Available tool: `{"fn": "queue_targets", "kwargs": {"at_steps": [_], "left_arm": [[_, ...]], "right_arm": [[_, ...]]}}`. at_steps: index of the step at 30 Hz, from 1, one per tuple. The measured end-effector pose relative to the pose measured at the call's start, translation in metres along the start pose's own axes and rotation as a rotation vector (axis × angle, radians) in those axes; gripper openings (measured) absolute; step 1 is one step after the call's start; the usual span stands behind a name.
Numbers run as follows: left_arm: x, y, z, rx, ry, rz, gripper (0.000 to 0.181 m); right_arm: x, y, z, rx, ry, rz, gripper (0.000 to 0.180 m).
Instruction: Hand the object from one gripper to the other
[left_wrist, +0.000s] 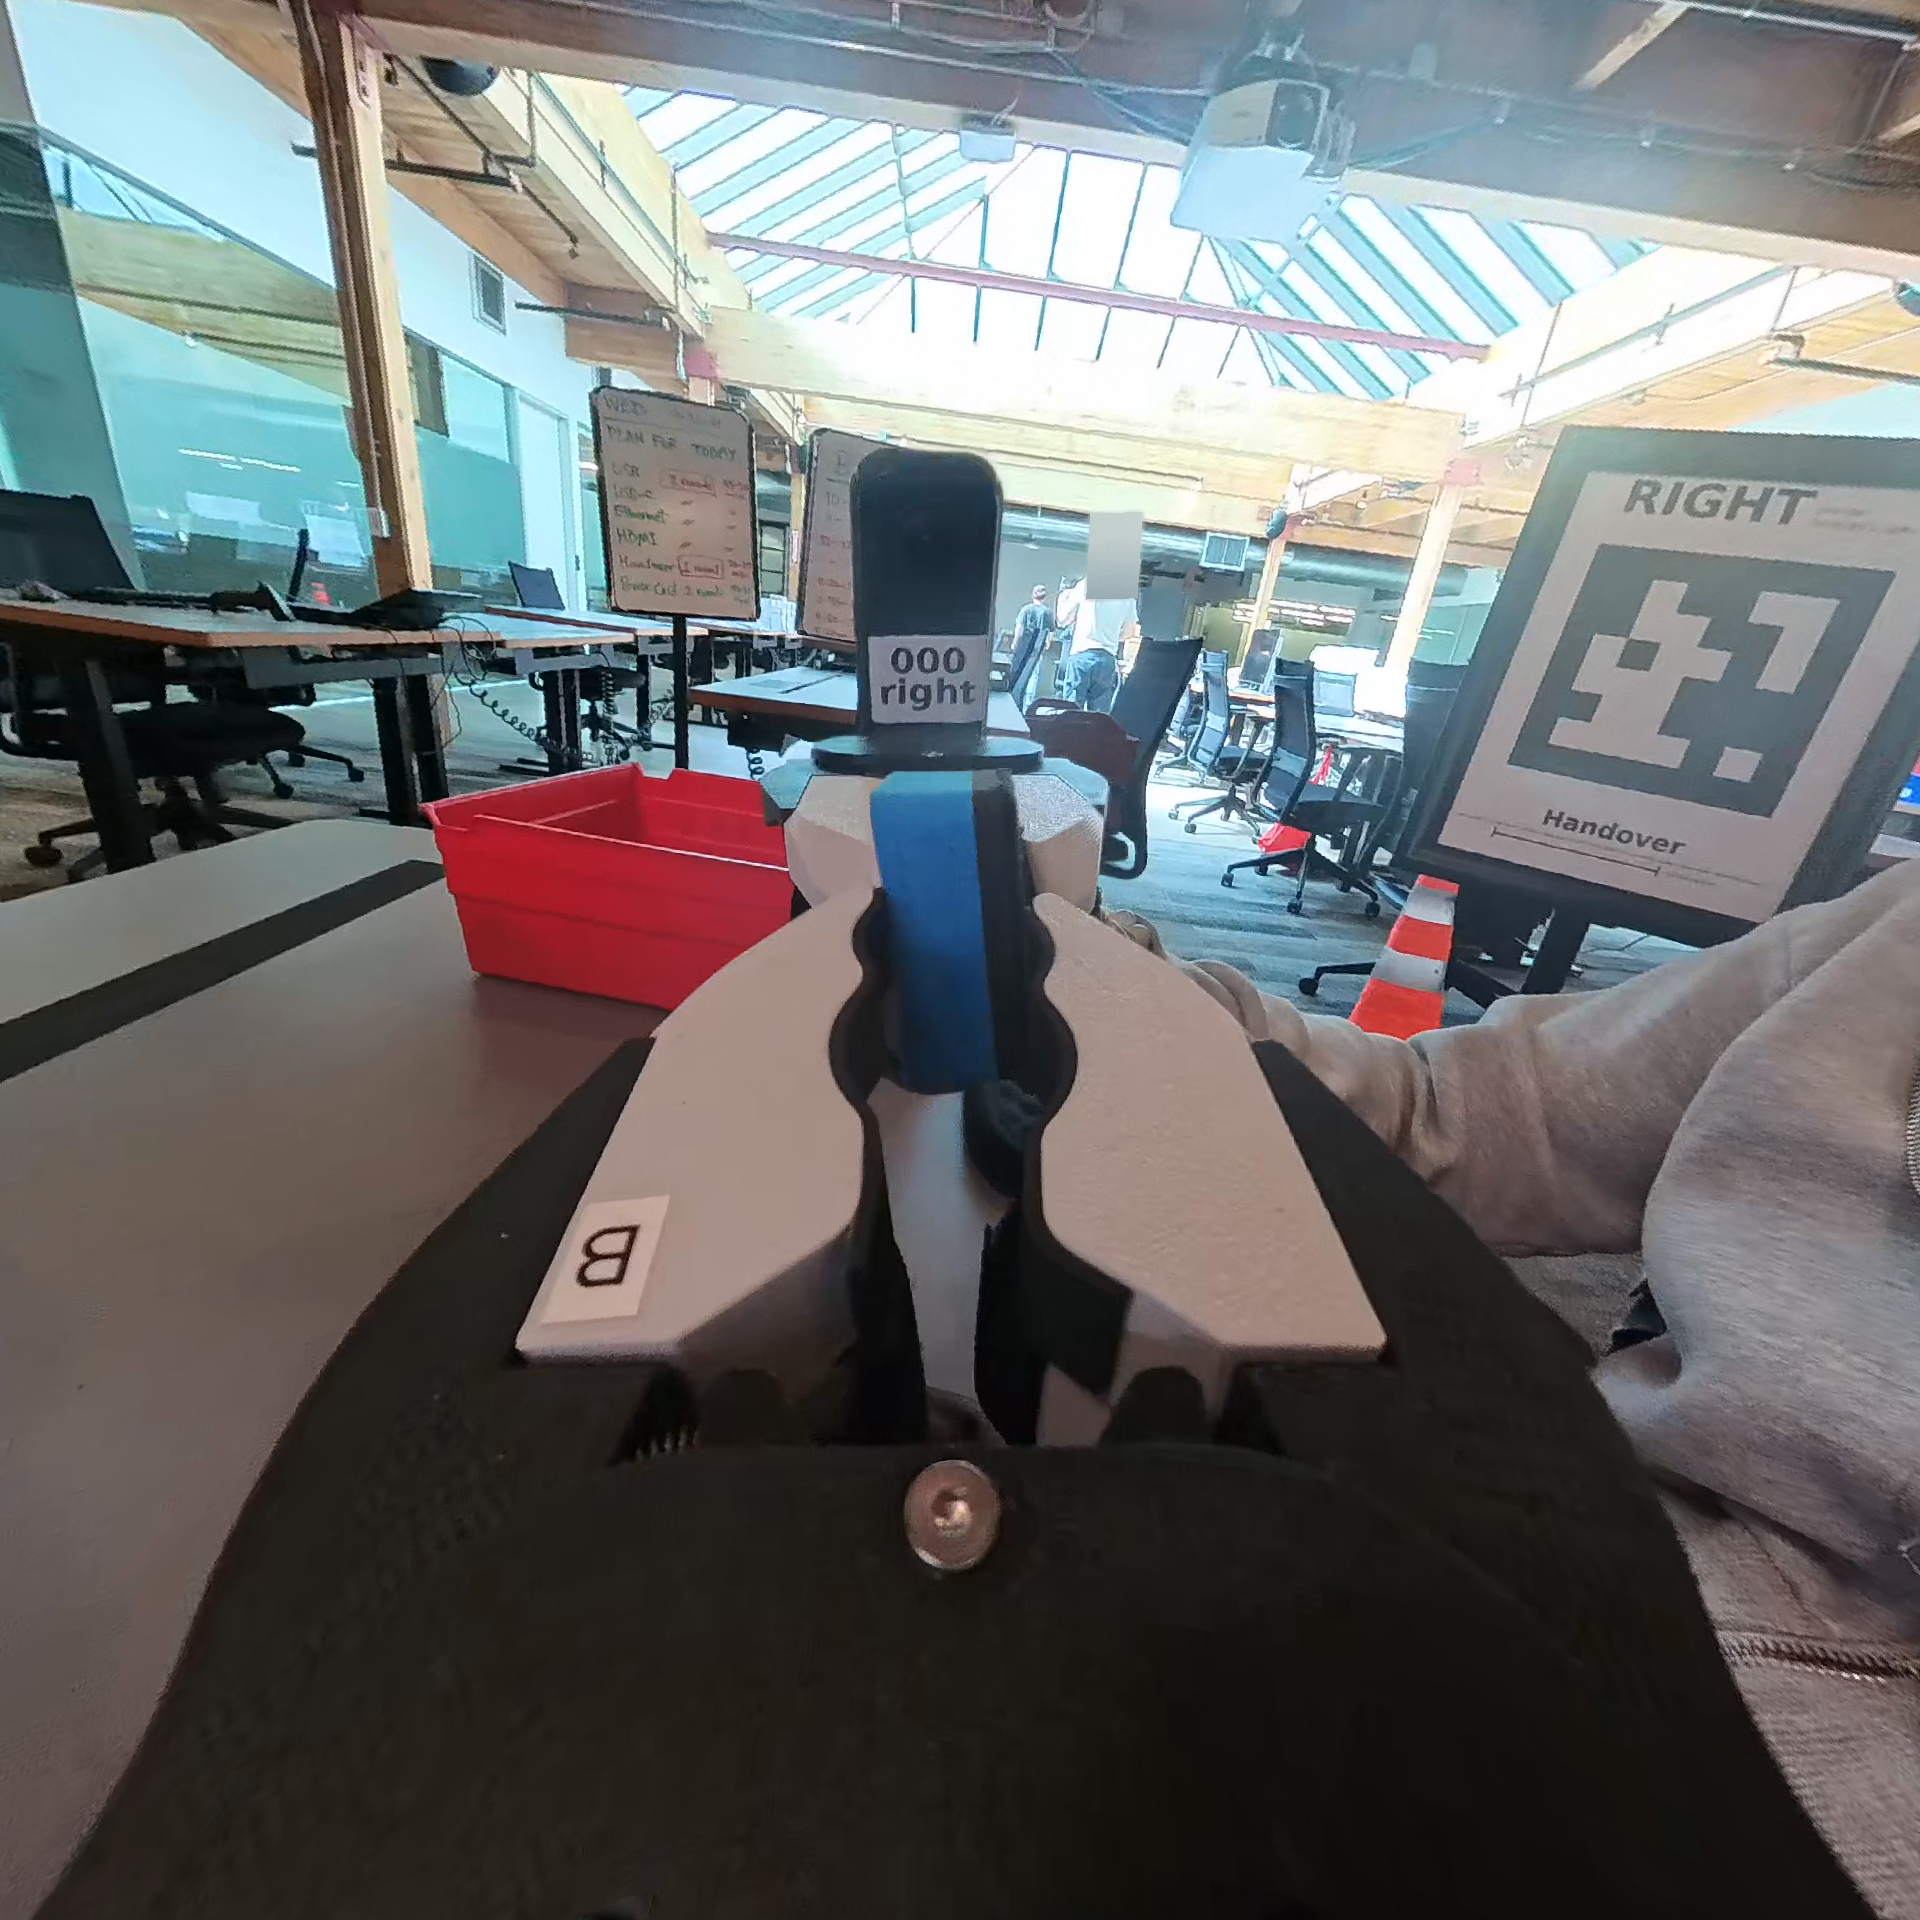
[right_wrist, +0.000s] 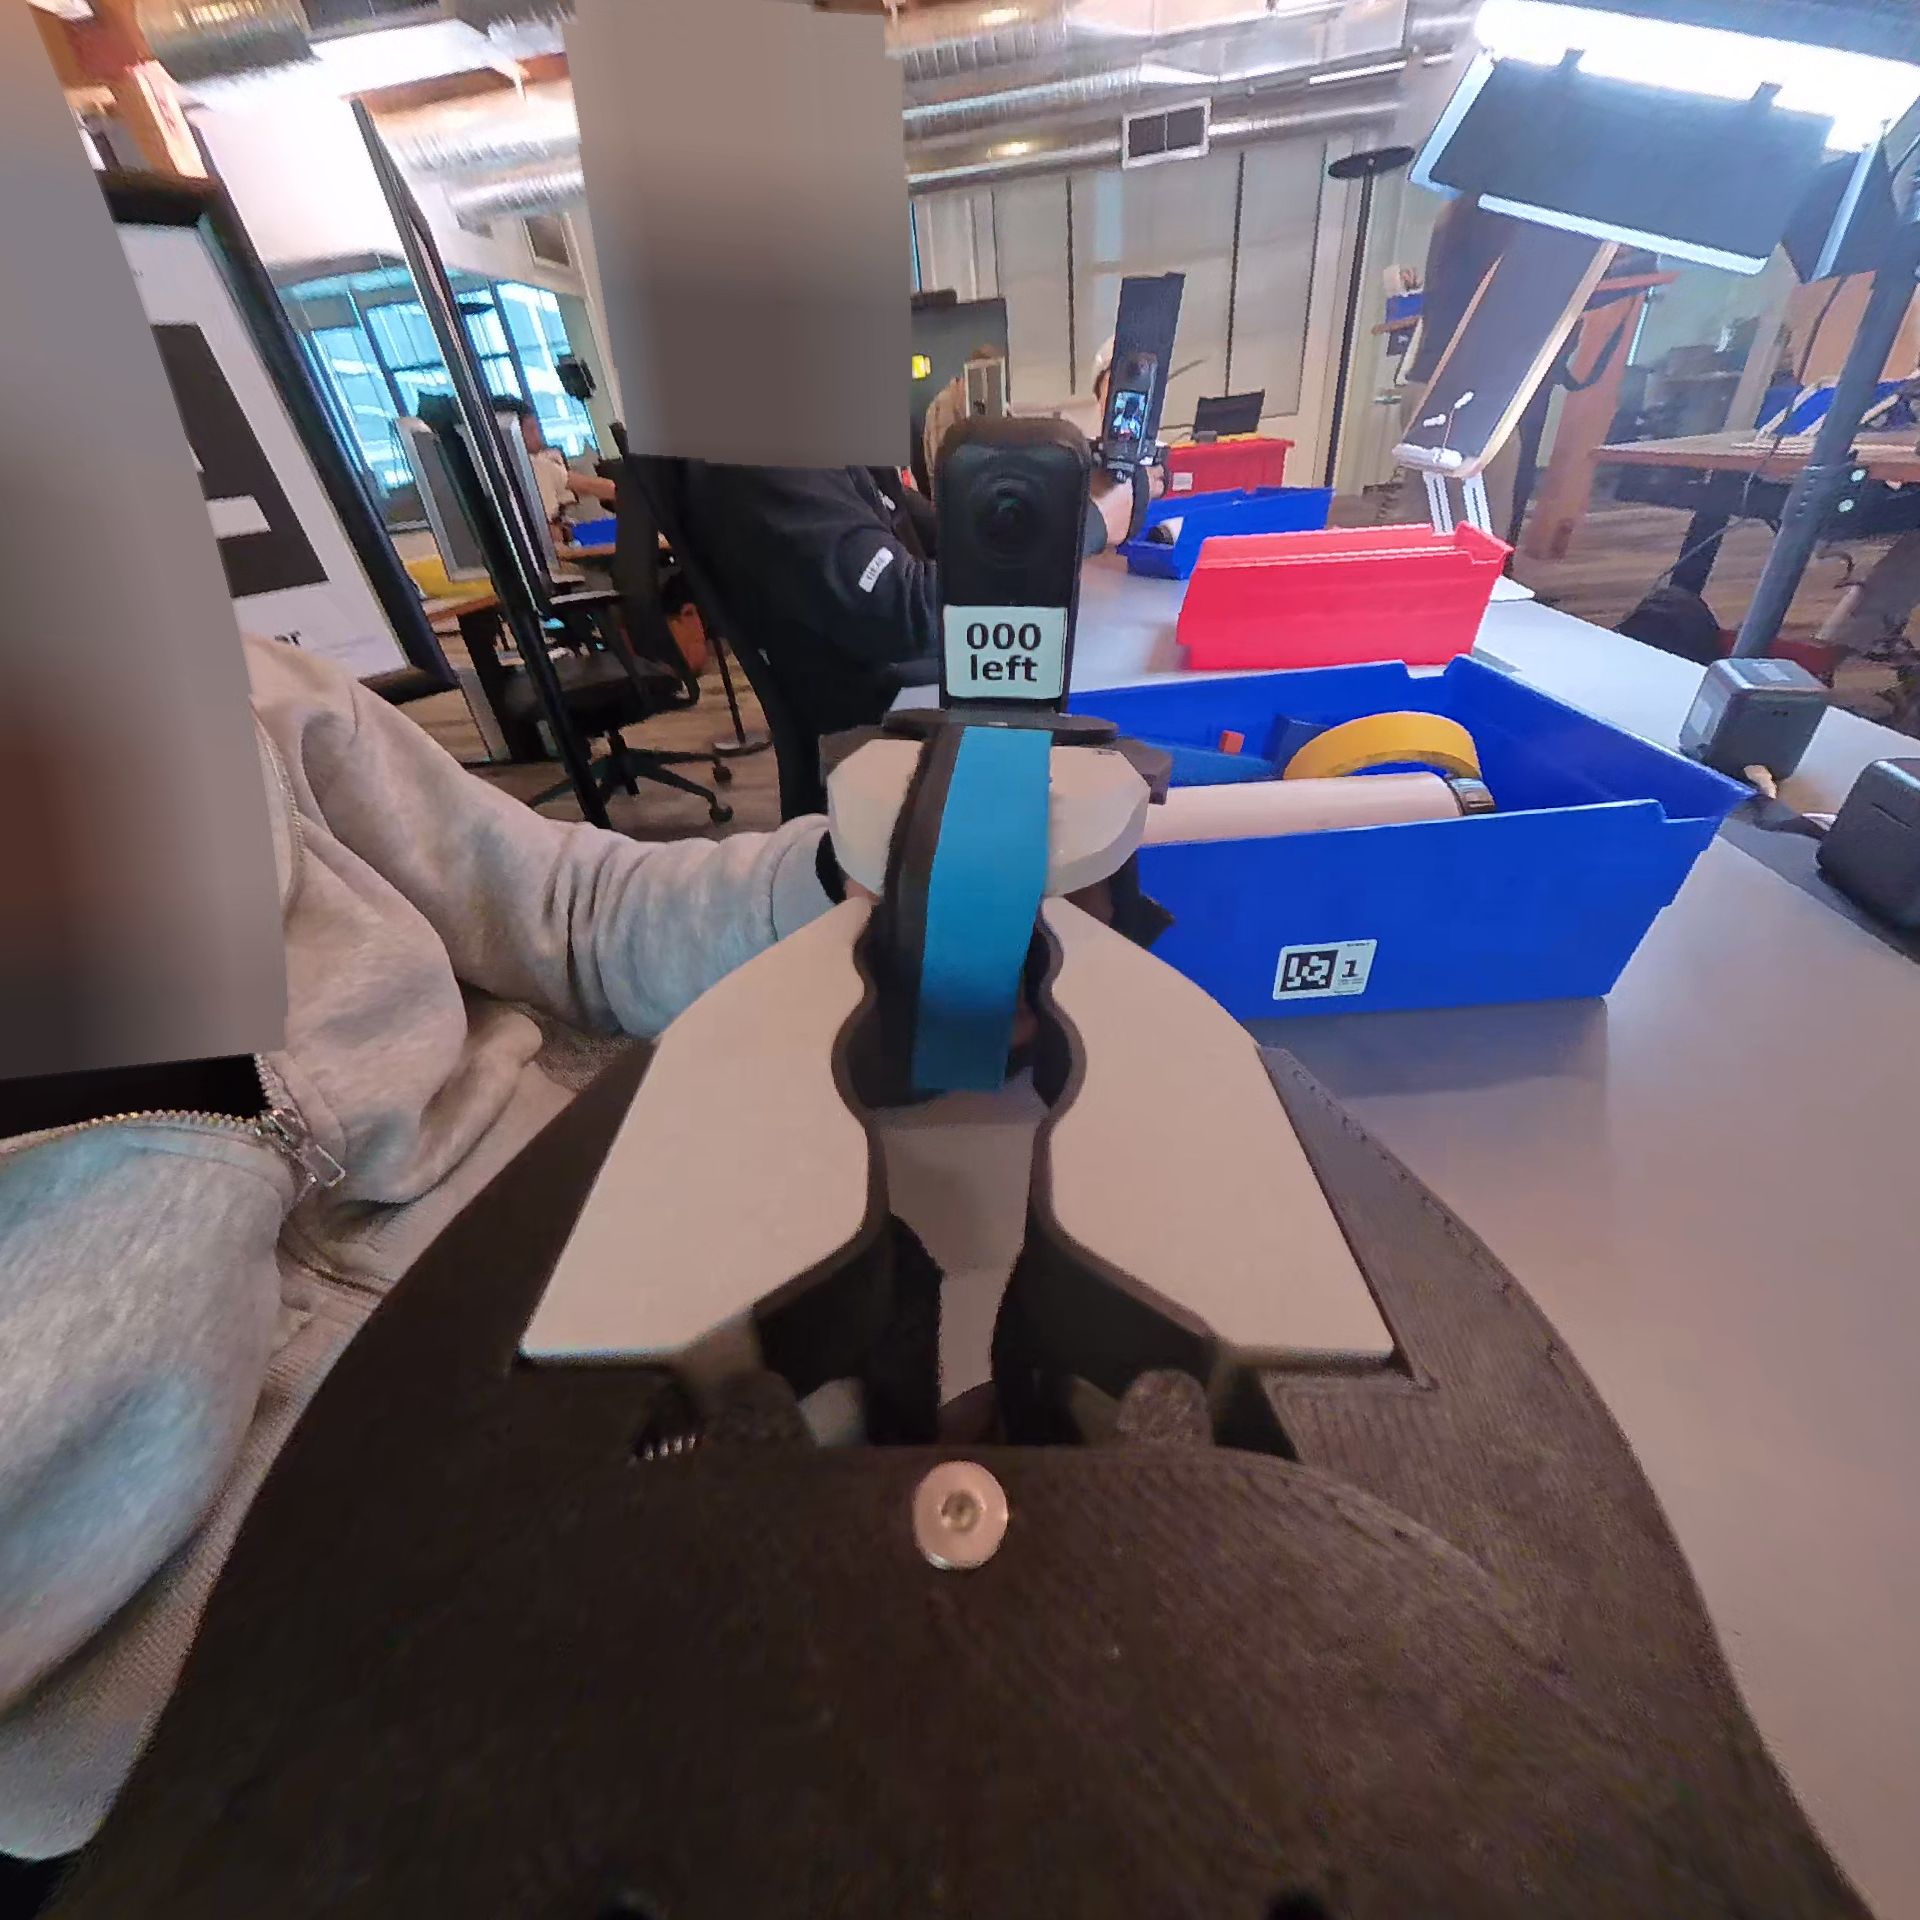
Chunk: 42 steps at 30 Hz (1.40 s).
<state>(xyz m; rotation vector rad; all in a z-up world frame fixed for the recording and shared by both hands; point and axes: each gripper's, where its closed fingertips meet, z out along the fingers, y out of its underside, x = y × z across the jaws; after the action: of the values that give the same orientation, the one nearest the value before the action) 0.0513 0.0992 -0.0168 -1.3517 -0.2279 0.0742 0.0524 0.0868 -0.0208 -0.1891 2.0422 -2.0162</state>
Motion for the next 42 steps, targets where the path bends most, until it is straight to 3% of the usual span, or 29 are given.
{"fn": "queue_targets", "kwargs": {"at_steps": [6, 8, 11, 14, 19, 25, 29, 38, 42], "left_arm": [[-0.007, -0.003, 0.001, 0.045, -0.061, 0.034, 0.026], [-0.018, -0.005, -0.002, 0.080, -0.133, 0.019, 0.053], [-0.035, -0.002, -0.006, 0.077, -0.236, 0.004, 0.076], [-0.041, 0.004, -0.005, 0.052, -0.262, -0.016, 0.086], [-0.040, 0.015, 0.000, -0.027, -0.286, 0.086, 0.087], [-0.041, 0.022, 0.002, -0.054, -0.289, 0.088, 0.087], [-0.041, 0.022, 0.002, -0.059, -0.292, 0.096, 0.087], [-0.043, 0.022, 0.001, -0.060, -0.302, 0.087, 0.087], [-0.046, 0.026, 0.001, -0.085, -0.321, 0.078, 0.087]], "right_arm": [[0.004, -0.006, -0.003, 0.004, 0.044, 0.021, 0.024], [0.011, -0.022, -0.019, 0.033, 0.146, 0.002, 0.023], [0.029, -0.054, -0.076, 0.060, 0.440, -0.029, 0.024], [0.046, -0.068, -0.152, -0.006, 0.729, 0.016, 0.024], [0.071, -0.014, -0.275, -0.385, 1.128, 0.348, 0.024], [0.030, 0.075, -0.342, -0.859, 1.155, 0.805, 0.025], [0.016, 0.118, -0.356, -1.049, 1.094, 0.933, 0.025], [0.024, 0.140, -0.365, -1.030, 1.150, 0.942, 0.027], [0.028, 0.134, -0.372, -1.030, 1.241, 0.884, 0.048]]}}
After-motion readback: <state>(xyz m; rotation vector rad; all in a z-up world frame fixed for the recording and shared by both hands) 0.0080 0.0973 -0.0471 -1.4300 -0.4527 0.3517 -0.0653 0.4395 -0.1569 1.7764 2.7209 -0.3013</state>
